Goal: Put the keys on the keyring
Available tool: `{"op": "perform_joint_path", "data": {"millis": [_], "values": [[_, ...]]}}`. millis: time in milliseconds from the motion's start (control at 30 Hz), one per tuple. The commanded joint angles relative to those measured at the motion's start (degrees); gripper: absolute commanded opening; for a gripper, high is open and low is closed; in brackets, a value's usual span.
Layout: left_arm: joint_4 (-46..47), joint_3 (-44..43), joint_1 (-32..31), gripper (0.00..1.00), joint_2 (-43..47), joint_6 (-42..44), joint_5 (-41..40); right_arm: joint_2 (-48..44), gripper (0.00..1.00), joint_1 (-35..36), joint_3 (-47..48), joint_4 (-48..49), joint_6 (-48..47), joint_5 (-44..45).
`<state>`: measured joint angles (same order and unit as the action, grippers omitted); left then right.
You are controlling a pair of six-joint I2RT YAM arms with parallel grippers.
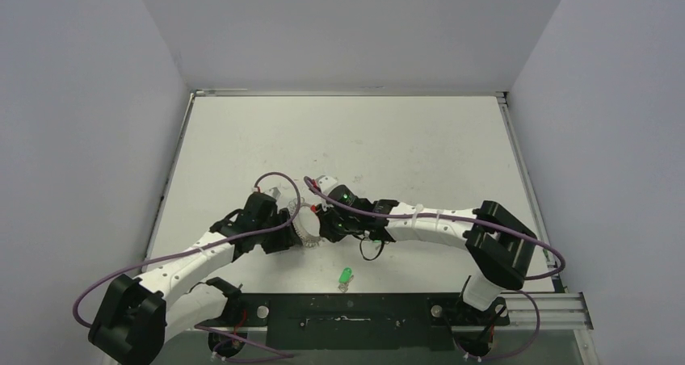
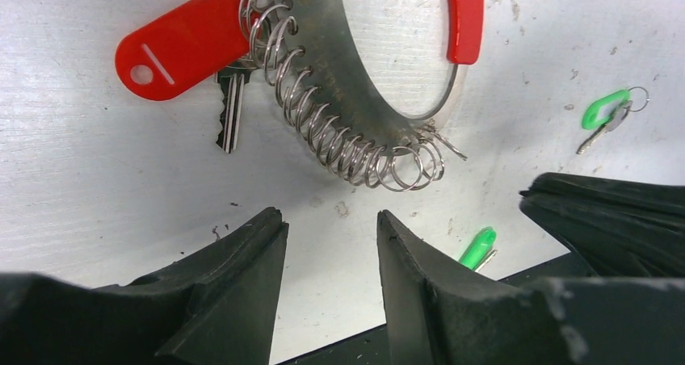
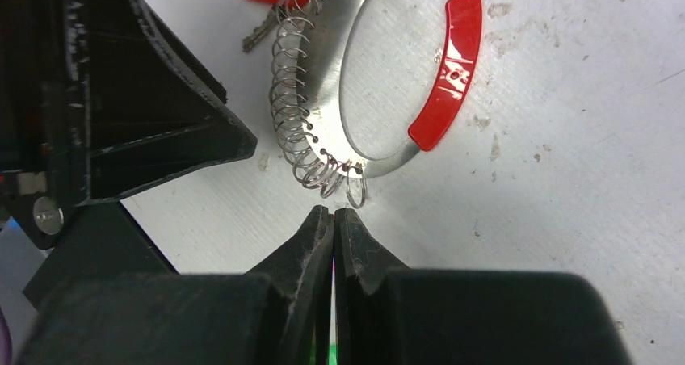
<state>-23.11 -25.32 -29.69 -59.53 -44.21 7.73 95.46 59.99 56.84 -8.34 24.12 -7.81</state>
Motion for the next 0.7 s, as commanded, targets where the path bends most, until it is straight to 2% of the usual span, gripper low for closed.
{"op": "perform_joint_path", "data": {"millis": [0,200,333,400,500,667], "values": [[3.2,-0.9,-0.3,0.43,2.4,1.0,0.5,-5.6,0.0,-0.3,-2.6,7.0,-1.5,2.0],[2.8,-1.0,-0.3,0.43,4.1,1.0,0.9,-6.2,0.0,-0.3,-1.7,4.3,-2.6,2.5],[2.3,-1.1,-0.3,0.43,4.1,1.0,1.0,-4.6,0.22,0.5,0.2,1.1,-5.3,2.4],[2.1,-1.2,-0.3,0.43,4.0,1.0,1.0,-3.7,0.29,1.2,1.0,-0.4,-7.0,3.2],[1.8,-1.1,-0.3,0.43,4.1,1.1,0.8,-2.5,0.34,1.6,2.5,-3.2,-9.2,4.9],[1.9,-0.5,-0.3,0.43,4.2,0.9,0.8,-0.3,0.38,2.1,4.5,-5.3,-11.6,4.6]]}}
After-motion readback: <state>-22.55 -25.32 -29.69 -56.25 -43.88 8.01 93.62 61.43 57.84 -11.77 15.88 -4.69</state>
